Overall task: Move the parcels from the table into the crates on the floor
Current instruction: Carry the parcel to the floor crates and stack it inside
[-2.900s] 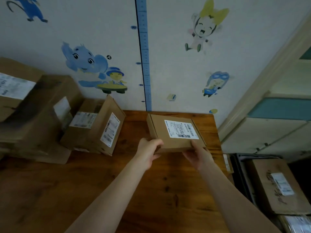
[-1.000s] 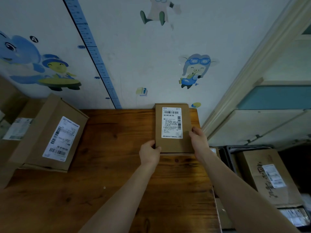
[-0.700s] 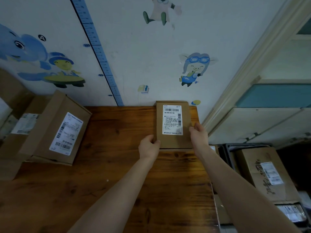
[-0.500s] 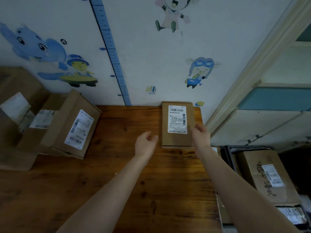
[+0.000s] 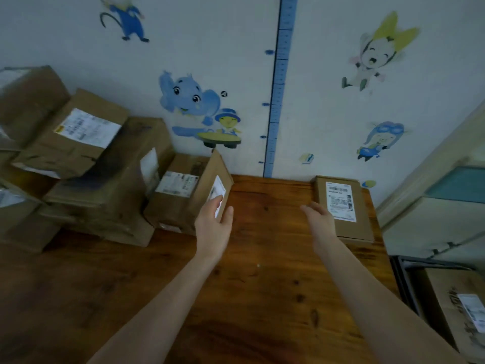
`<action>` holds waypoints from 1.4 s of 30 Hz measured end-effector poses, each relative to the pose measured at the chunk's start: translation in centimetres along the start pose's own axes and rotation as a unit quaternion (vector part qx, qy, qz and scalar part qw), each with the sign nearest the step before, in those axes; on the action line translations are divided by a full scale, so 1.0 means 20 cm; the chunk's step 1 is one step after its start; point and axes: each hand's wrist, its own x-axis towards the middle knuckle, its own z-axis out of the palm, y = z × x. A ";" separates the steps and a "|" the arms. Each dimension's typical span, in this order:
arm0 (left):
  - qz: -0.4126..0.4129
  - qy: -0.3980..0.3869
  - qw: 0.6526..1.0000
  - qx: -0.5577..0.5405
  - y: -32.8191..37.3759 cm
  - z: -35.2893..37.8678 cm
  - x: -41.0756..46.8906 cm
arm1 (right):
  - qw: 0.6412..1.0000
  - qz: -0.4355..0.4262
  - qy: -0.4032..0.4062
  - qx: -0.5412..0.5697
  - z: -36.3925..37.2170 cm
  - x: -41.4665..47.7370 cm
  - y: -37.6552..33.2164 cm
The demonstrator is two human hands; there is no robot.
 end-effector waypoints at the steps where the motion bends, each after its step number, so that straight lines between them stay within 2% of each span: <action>1: 0.024 0.011 1.000 0.016 -0.05 -0.09 0.02 | 1.000 -0.002 0.001 0.000 0.10 -0.05 0.01; 4: 0.053 0.010 0.997 0.062 -0.16 -0.25 0.11 | 1.000 -0.001 -0.006 -0.002 0.31 -0.19 0.04; 7: 0.022 -0.056 0.993 0.098 -0.30 -0.39 0.24 | 1.000 0.002 0.006 0.002 0.58 -0.33 0.11; 11: 0.002 -0.134 0.984 0.121 -0.33 -0.37 0.33 | 1.000 0.023 0.006 -0.013 0.70 -0.40 0.20; 15: -0.017 -0.176 0.978 0.110 -0.35 -0.35 0.38 | 0.999 0.031 0.011 -0.027 0.74 -0.44 0.26; 19: -0.034 -0.204 0.977 0.060 -0.36 -0.36 0.40 | 0.998 0.033 0.021 -0.050 0.76 -0.43 0.26; 27: -0.079 -0.184 0.978 -0.048 -0.38 -0.53 0.33 | 0.997 0.037 -0.003 -0.074 0.80 -0.46 0.26; 31: -0.122 -0.181 0.966 -0.141 -0.38 -0.65 0.27 | 0.998 0.043 -0.004 -0.038 0.77 -0.47 0.22; 35: -0.172 -0.189 0.943 -0.212 -0.37 -0.76 0.22 | 0.995 0.078 -0.047 0.045 0.76 -0.48 0.17; 39: -0.198 -0.188 0.923 -0.271 -0.34 -0.84 0.18 | 0.996 0.036 -0.078 0.032 0.72 -0.52 0.13; 42: -0.185 -0.188 0.925 -0.274 -0.31 -0.90 0.15 | 0.995 -0.006 -0.103 -0.004 0.70 -0.56 0.12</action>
